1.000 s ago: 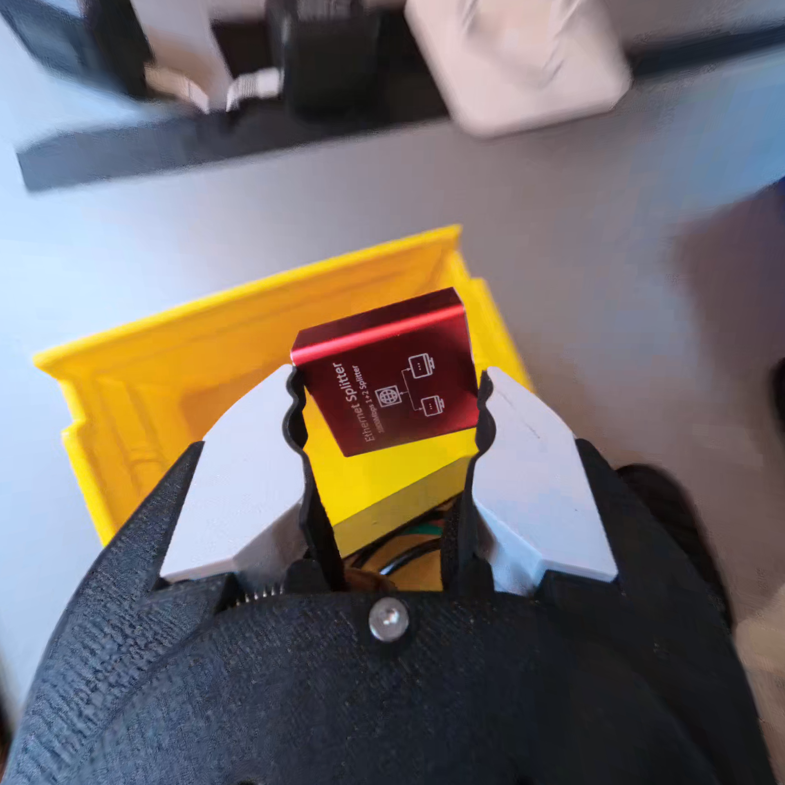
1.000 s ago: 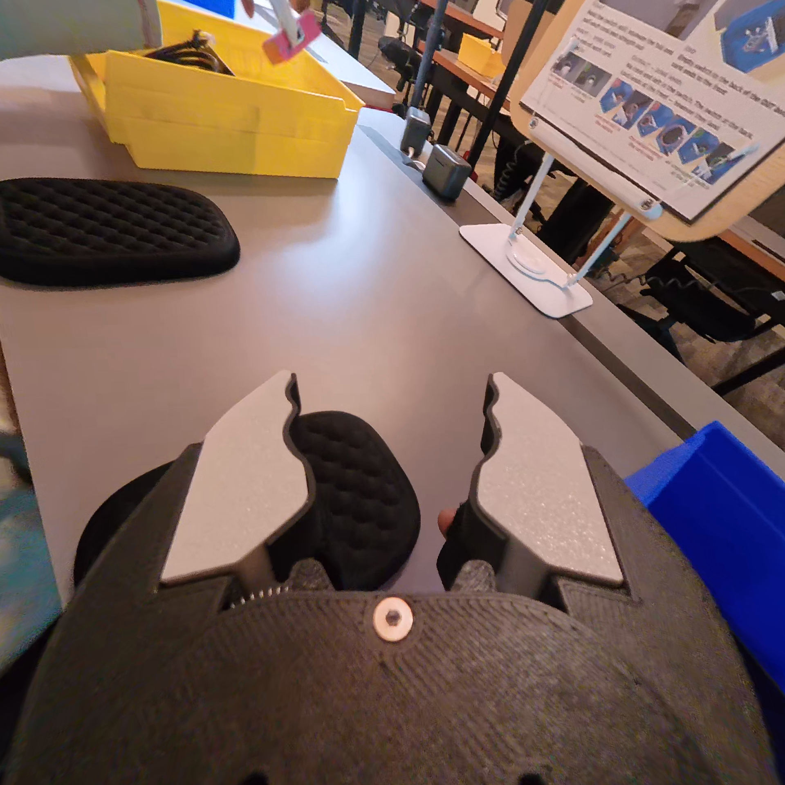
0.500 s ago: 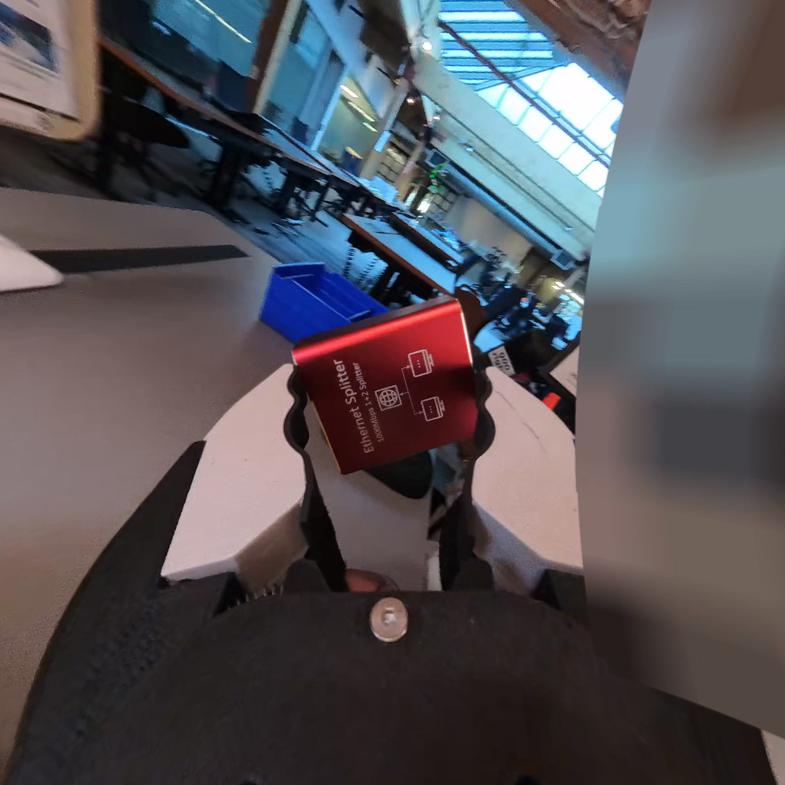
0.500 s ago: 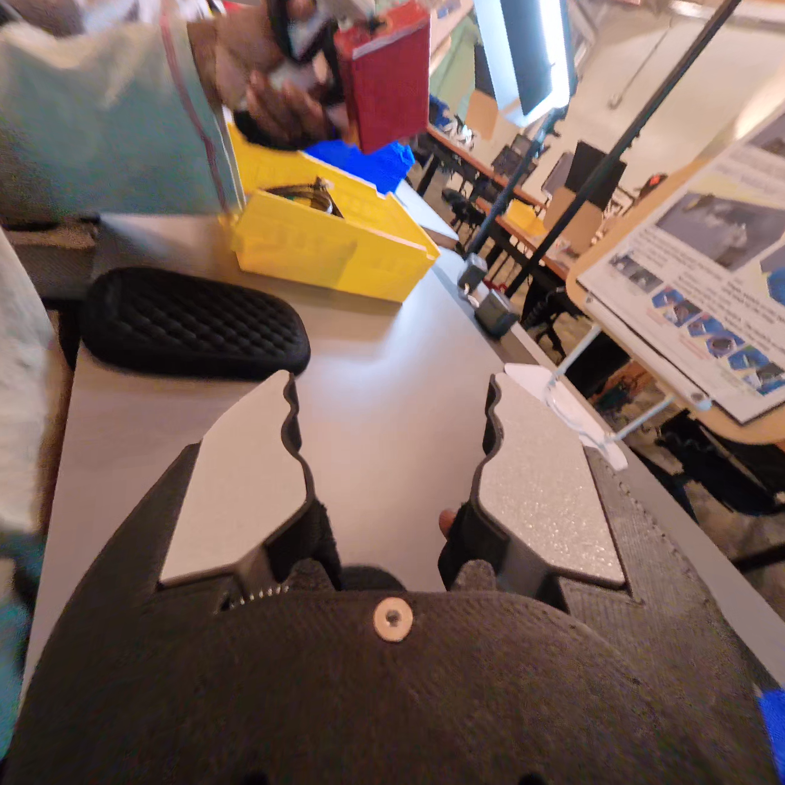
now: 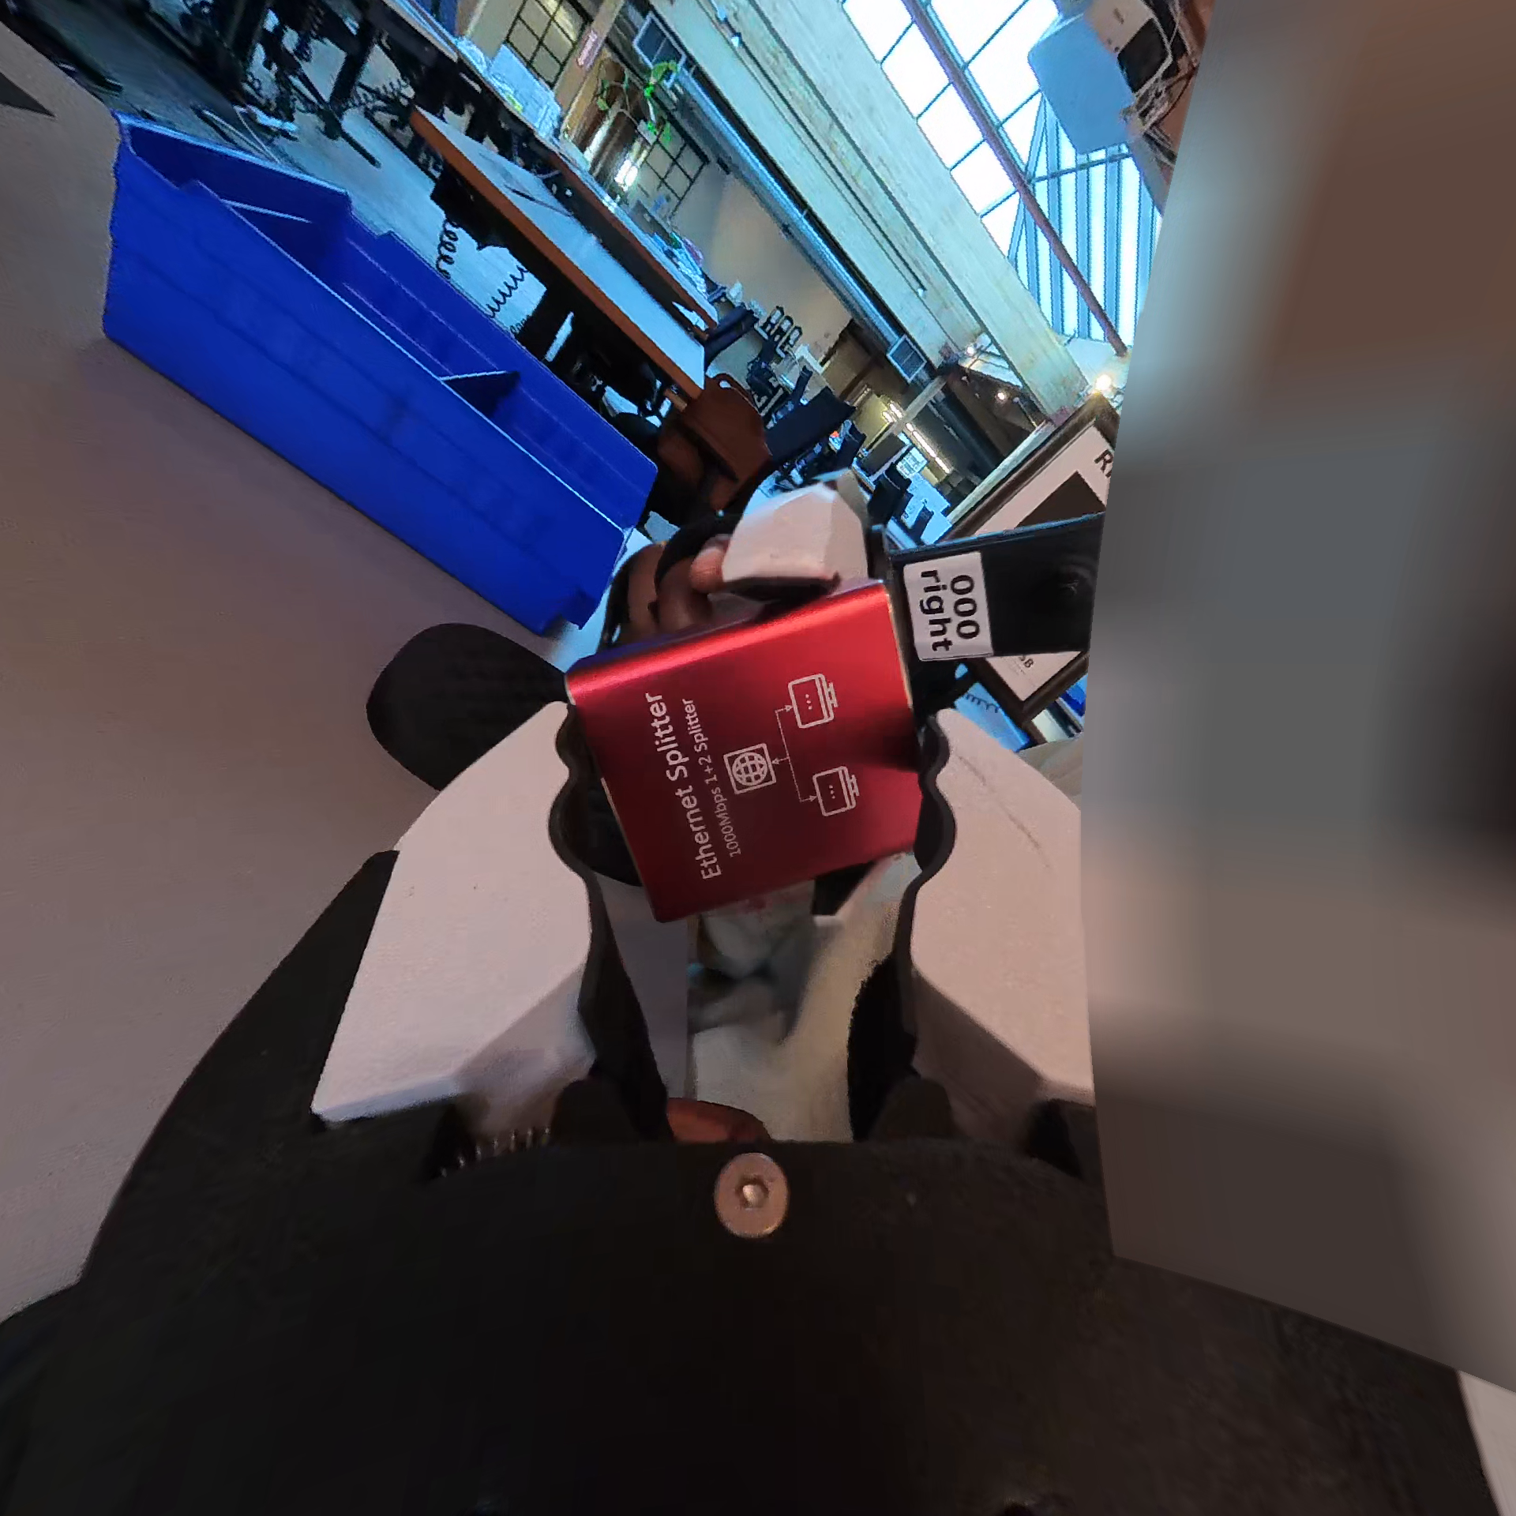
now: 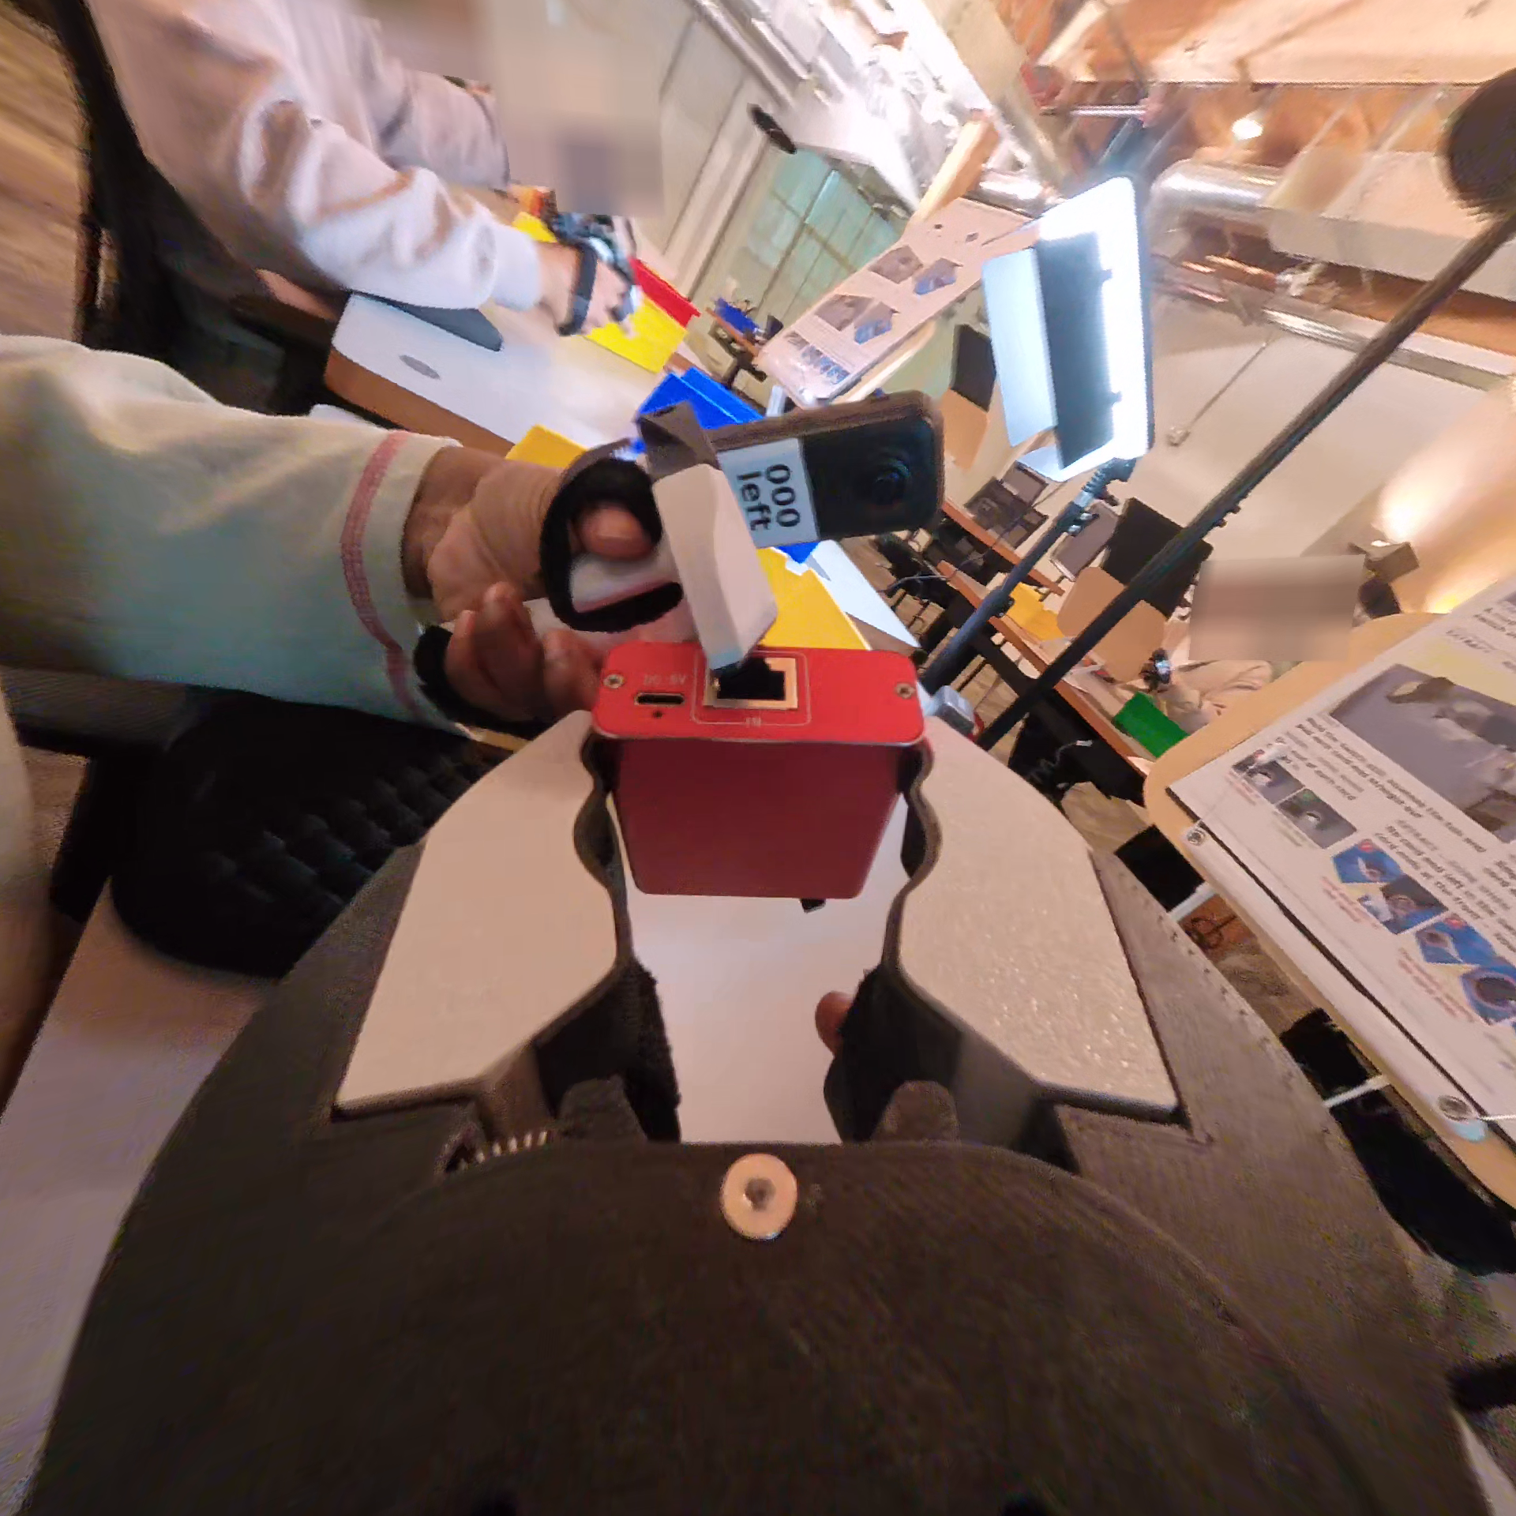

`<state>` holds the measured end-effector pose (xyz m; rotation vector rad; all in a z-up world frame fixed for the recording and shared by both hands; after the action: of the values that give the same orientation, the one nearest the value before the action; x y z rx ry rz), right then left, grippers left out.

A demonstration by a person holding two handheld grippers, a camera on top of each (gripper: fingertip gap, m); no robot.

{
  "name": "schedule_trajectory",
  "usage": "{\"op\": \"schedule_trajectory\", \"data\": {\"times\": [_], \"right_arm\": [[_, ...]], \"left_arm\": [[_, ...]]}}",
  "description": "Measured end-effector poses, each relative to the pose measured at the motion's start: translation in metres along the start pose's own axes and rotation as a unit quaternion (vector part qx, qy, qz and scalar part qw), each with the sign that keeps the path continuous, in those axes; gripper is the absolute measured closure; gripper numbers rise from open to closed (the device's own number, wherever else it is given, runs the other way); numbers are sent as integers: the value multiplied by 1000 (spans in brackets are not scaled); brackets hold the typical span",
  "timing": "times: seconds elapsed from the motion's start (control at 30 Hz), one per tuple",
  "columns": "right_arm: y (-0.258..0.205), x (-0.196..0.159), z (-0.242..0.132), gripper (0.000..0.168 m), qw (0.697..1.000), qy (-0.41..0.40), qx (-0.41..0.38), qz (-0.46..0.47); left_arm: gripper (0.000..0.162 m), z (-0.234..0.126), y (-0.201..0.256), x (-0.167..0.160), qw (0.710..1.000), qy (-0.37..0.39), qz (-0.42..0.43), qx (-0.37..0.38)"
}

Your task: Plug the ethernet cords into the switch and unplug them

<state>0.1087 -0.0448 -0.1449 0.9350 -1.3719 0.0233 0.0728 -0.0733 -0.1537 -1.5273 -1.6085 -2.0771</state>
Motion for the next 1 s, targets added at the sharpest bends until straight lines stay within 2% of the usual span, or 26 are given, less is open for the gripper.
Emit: {"op": "schedule_trajectory", "data": {"times": [0.13, 0.2, 0.27, 0.3, 0.37, 0.4, 0.43, 0.47, 0.53, 0.67, 0.7, 0.73, 0.77, 0.8, 0.87, 0.93, 1.0], "right_arm": [[4, 3, -1, 99, 999, 12, -32, 4], [12, 4, -4, 99, 997, 33, -56, 51], [27, 2, -13, 99, 987, 65, -85, 121], [33, 0, -18, 99, 979, 84, -96, 157], [43, -3, -25, 99, 961, 117, -104, 227], [45, -4, -27, 100, 953, 127, -105, 253], [46, -6, -26, 100, 947, 129, -108, 272], [45, -8, -24, 100, 945, 127, -108, 283], [43, -12, -20, 99, 943, 112, -119, 290], [38, -14, -13, 99, 946, 84, -131, 283], [35, -13, -11, 100, 947, 85, -125, 282], [33, -11, -10, 99, 948, 84, -120, 281], [31, -10, -8, 99, 949, 82, -119, 279], [30, -8, -8, 99, 951, 81, -116, 276], [26, -5, -8, 99, 959, 80, -82, 258], [21, 2, -14, 103, 966, 113, -16, 231], [21, 8, -23, 102, 958, 150, 38, 240]], "left_arm": [[82, -1, 4, 6, 998, 22, 58, -4], [77, -9, 8, 12, 986, 49, 157, 24], [74, -22, 10, 15, 954, 81, 272, 94], [74, -27, 4, 15, 923, 86, 337, 162], [81, -34, -6, 13, 819, 80, 477, 308], [84, -32, -9, 10, 765, 68, 528, 362], [85, -25, -11, 7, 722, 51, 563, 400], [86, -17, -13, 4, 689, 39, 585, 425], [89, 0, -9, 0, 651, 44, 619, 438], [101, 13, -10, 4, 637, 71, 608, 468], [111, 13, -10, 6, 634, 86, 601, 478], [129, 14, -10, 6, 639, 100, 598, 473], [136, 15, -9, 4, 654, 112, 593, 456], [136, 15, -8, 2, 673, 127, 584, 436], [136, 12, -6, -2, 735, 139, 551, 370], [136, 4, 2, -5, 807, 163, 503, 263], [136, -3, 7, -7, 849, 167, 462, 192]]}}
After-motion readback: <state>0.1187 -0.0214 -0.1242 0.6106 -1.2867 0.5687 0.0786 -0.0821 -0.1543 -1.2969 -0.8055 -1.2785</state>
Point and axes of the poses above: each gripper's, where its closed fingertips meet, z out along the fingers, x out of its top, y = z × x across the jaws, the point moved 4 cm from there along -z, back along the fingers, and after that the axes turned 5 degrees about -y, right-handed, at the moved point
